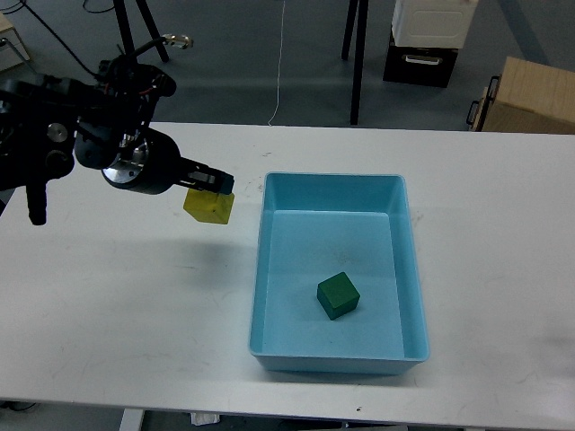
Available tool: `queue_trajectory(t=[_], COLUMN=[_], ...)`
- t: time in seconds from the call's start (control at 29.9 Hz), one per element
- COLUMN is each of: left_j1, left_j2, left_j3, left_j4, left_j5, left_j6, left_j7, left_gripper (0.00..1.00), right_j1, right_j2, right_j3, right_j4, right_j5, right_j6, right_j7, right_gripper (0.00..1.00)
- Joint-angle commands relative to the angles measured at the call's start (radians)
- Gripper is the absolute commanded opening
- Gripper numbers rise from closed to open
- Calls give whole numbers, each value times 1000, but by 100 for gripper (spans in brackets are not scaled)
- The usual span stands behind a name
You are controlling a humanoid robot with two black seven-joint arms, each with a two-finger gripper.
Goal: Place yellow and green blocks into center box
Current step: 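Close the left gripper on the yellow cube and lift it toward the bin, then lower the yellow cube onto the green cube inside the bin, then open the left gripper and raise it away from the bin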
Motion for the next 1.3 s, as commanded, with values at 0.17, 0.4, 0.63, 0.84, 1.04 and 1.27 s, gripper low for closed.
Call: queue_trajectory(t=[0.17,0.4,0.63,0.84,1.04,1.27], left_j1=[-22,-9,64,121,153,155], left_j2=[-290,-443,-443,-443,-443,-443], left_j3=[26,63,75,75,75,73], left_j4=[63,117,221,244,261,286], left_j5=[-25,-38,-36,-36,-38,-38], left_j6=[0,0,0,0,0,0], left_j7=[0,-4,-4,-7,-20,-69], left_gripper=[0,0,0,6,22,50], right_j1=[0,5,5,15,18,14], right_j2=[0,0,-1,-3,-4,-14], right_j3=[2,3,5,2,2,3], right_j4=[-11,-22,-40,-43,-43,-43], right_j5=[0,0,0,0,0,0], right_j6=[0,0,0,0,0,0], right_j7=[0,0,0,0,-1,0], right_gripper=[100,100,100,100,100,100])
